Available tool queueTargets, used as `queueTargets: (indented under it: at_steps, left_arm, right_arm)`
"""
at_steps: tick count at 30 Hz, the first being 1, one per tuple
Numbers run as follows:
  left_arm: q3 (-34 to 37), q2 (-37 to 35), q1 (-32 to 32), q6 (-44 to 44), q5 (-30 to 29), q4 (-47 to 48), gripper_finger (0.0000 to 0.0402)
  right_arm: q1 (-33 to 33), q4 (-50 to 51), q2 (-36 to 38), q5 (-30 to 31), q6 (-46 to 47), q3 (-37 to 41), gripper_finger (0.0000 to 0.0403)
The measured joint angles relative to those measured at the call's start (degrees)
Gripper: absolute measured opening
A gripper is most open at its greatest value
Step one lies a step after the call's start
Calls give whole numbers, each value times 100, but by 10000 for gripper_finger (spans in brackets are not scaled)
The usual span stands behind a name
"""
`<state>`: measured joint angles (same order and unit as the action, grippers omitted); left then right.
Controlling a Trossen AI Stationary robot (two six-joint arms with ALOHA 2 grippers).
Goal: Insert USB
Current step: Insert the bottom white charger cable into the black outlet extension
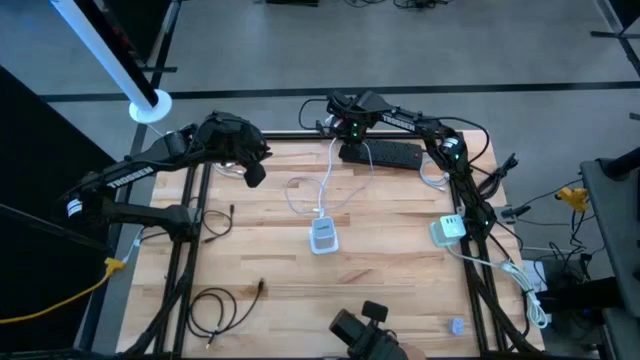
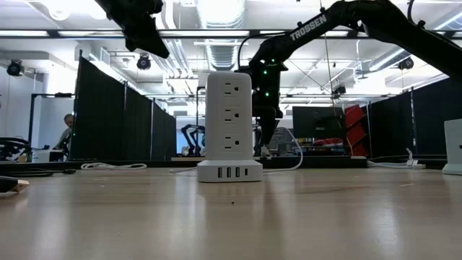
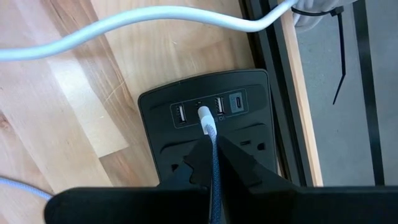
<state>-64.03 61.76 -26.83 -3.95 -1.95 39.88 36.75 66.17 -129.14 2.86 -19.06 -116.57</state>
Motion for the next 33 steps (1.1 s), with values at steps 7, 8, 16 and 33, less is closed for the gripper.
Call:
queueTargets:
  at_steps: [7, 8, 16, 33]
  left_arm:
    - [0, 0, 0, 0, 0, 0, 64]
    - [0, 0, 0, 0, 0, 0, 64]
    - [0, 0, -2, 0, 0, 0, 64]
    - [0, 0, 0, 0, 0, 0, 64]
  right_arm:
    - [-37, 4, -4, -94, 1, 0, 0]
    - [-37, 3, -7, -147, 2, 0, 0]
    - [-50, 20, -9, -186, 37, 0, 0]
    - [-50, 92, -9, -183, 62, 0, 0]
